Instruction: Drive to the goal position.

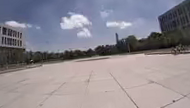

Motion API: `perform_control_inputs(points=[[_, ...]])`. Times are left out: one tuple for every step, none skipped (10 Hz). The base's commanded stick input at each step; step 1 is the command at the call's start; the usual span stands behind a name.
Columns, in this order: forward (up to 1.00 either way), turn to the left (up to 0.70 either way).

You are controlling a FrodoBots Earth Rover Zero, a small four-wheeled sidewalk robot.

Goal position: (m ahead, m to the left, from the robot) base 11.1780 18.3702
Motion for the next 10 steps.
perform_control_inputs(points=[[0.50, 0.00], [0.50, 0.00], [0.50, 0.00], [0.50, 0.00], [0.50, 0.00], [0.50, 0.00], [0.50, 0.00], [0.50, 0.00], [0.50, 0.26], [0.50, 0.50]])
